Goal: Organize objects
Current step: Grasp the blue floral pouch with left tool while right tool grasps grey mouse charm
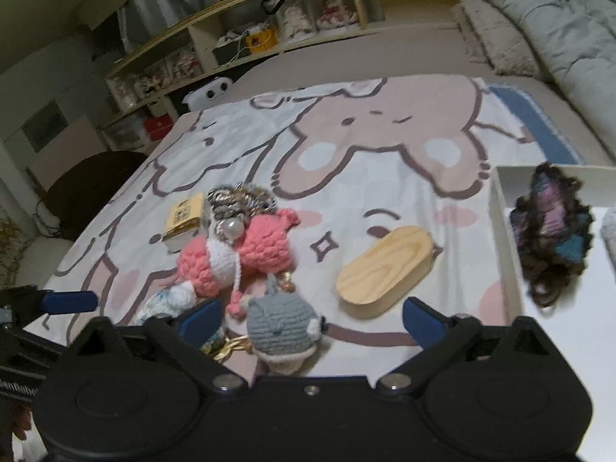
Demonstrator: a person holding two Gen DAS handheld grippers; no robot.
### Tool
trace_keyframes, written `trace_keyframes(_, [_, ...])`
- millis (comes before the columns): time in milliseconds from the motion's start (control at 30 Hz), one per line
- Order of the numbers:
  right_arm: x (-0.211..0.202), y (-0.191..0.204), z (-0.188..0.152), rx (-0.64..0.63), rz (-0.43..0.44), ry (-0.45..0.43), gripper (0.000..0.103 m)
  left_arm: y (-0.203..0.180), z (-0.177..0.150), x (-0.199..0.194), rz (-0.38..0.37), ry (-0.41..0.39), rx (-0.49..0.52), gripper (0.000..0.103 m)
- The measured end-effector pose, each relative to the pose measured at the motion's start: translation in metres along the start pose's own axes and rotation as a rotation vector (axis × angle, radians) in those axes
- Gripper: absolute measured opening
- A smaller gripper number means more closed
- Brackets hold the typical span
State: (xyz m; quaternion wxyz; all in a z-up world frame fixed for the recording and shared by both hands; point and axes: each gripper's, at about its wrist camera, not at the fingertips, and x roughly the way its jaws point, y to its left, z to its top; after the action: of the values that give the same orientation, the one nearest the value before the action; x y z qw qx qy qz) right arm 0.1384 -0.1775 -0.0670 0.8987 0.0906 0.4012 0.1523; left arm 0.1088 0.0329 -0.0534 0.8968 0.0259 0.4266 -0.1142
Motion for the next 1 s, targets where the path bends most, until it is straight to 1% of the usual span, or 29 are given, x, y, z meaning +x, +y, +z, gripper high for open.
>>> trace_keyframes(67, [0.006, 0.0, 0.0, 0.001, 0.01, 0.016, 0.09, -0.003, -0.001, 0.005, -0.006, 0.01, 0.013, 0.103])
trace_keyframes(167, [0.014, 0.001, 0.001, -0.001, 0.03, 0.038, 0.084, -0.005, -0.002, 0.014, -0.004, 0.028, 0.024, 0.103])
trace_keyframes(300, [0.025, 0.003, -0.001, -0.003, 0.062, 0.074, 0.081, -0.003, -0.004, 0.024, 0.003, 0.049, 0.022, 0.103])
trace_keyframes(367, [0.03, 0.004, -0.002, -0.006, 0.062, 0.092, 0.078, -0.002, -0.004, 0.029, 0.009, 0.058, 0.019, 0.103])
trace_keyframes(433, [0.034, 0.005, -0.002, -0.01, 0.068, 0.11, 0.067, 0.0, -0.005, 0.033, 0.012, 0.067, 0.016, 0.103])
trace_keyframes(467, [0.036, 0.005, -0.003, -0.011, 0.071, 0.122, 0.065, 0.002, -0.006, 0.035, 0.012, 0.072, 0.014, 0.103])
trace_keyframes(500, [0.038, 0.006, -0.003, -0.012, 0.071, 0.136, 0.058, 0.003, -0.006, 0.037, 0.01, 0.076, 0.01, 0.103])
trace_keyframes(533, [0.038, 0.006, -0.004, -0.015, 0.067, 0.147, 0.055, 0.005, -0.006, 0.038, 0.008, 0.079, 0.005, 0.103])
trace_keyframes(633, [0.034, 0.007, -0.002, -0.026, 0.067, 0.155, 0.054, 0.006, -0.007, 0.041, 0.001, 0.082, -0.004, 0.103])
trace_keyframes(733, [0.026, 0.007, 0.001, -0.008, 0.068, 0.158, 0.054, 0.007, -0.007, 0.043, 0.001, 0.077, -0.009, 0.103])
trace_keyframes(867, [0.014, 0.001, 0.003, 0.017, 0.055, 0.163, 0.054, 0.009, -0.007, 0.045, -0.01, 0.072, -0.035, 0.103])
trace_keyframes(1000, [0.008, -0.006, 0.001, 0.032, 0.029, 0.181, 0.054, 0.01, -0.006, 0.053, 0.003, 0.08, -0.046, 0.103])
